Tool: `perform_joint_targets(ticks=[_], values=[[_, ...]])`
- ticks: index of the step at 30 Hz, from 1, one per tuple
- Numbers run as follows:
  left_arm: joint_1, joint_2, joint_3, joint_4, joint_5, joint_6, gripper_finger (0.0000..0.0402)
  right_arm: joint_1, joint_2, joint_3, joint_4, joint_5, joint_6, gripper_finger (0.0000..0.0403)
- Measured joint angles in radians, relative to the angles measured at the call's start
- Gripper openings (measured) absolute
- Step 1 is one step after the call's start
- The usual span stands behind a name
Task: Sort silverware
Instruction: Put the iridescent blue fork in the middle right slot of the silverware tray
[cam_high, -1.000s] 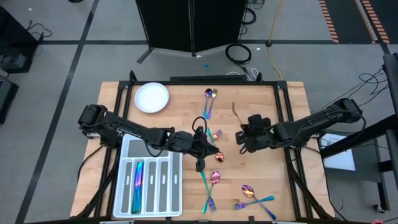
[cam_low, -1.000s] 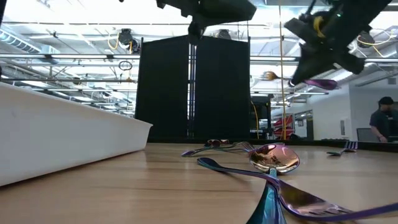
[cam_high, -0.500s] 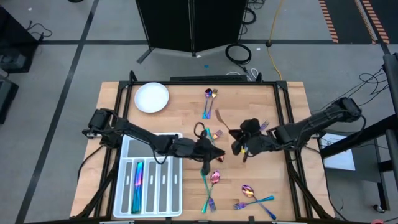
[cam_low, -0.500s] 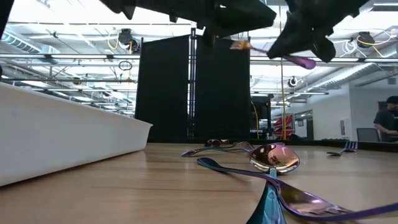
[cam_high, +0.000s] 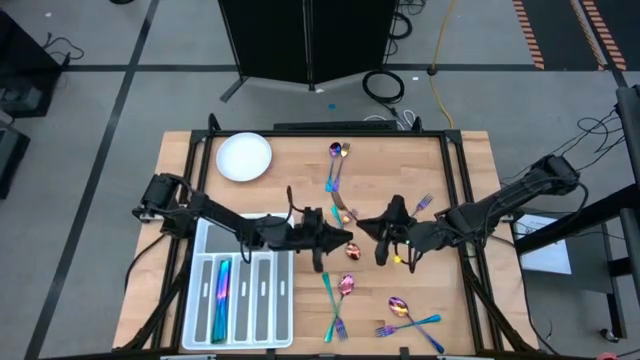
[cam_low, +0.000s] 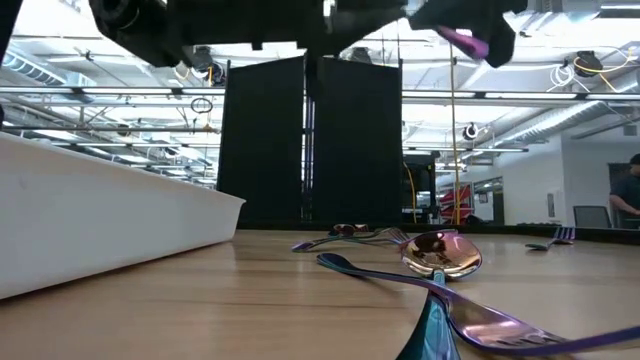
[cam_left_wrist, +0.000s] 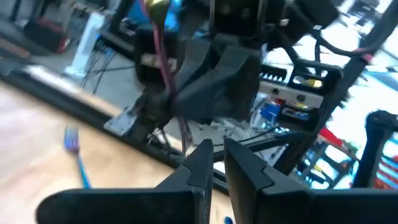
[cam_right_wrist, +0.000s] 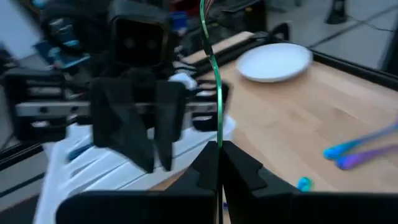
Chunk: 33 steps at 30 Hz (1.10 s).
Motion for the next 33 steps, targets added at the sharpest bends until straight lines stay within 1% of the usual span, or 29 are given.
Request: perform_joint_targets(ticks=[4,6,14,19,21,25,30,33], values=[[0.001,0.0,0.017,0.037,0.062,0.12,0.004,0.0,0.012,0.0,0.06,-0.055,-0.031,0.0],[0.0,-0.001,0.019,0.046,0.067,0.152,0.004,0.001,0.014,0.0,0.065,-0.078,-0.033,0.0],[-0.001,-0.003,0.019,0.042,0.029,0.16,0.004,0.03,0.017,0.0,0.099,-0.082,-0.053,0.0],[-0.002,-0.003,0.019,0.042,0.034,0.164,0.004,0.056,0.017,0.0,0.098,-0.084,-0.053,0.0],[-0.001,-0.003,0.019,0.043,0.03,0.168,0.004,0.068,0.017,0.0,0.101,-0.102,-0.048,0.0],[0.0,-0.003,0.019,0.047,0.029,0.183,0.004,0.082,0.017,0.0,0.102,-0.096,-0.045,0.0],[0.0,-0.003,0.018,0.066,0.031,0.191,0.004,0.083,0.016,0.0,0.105,-0.093,-0.035,0.0],[0.0,-0.003,0.018,0.093,0.053,0.216,0.004,0.084,0.017,0.0,0.104,-0.102,-0.033,0.0]])
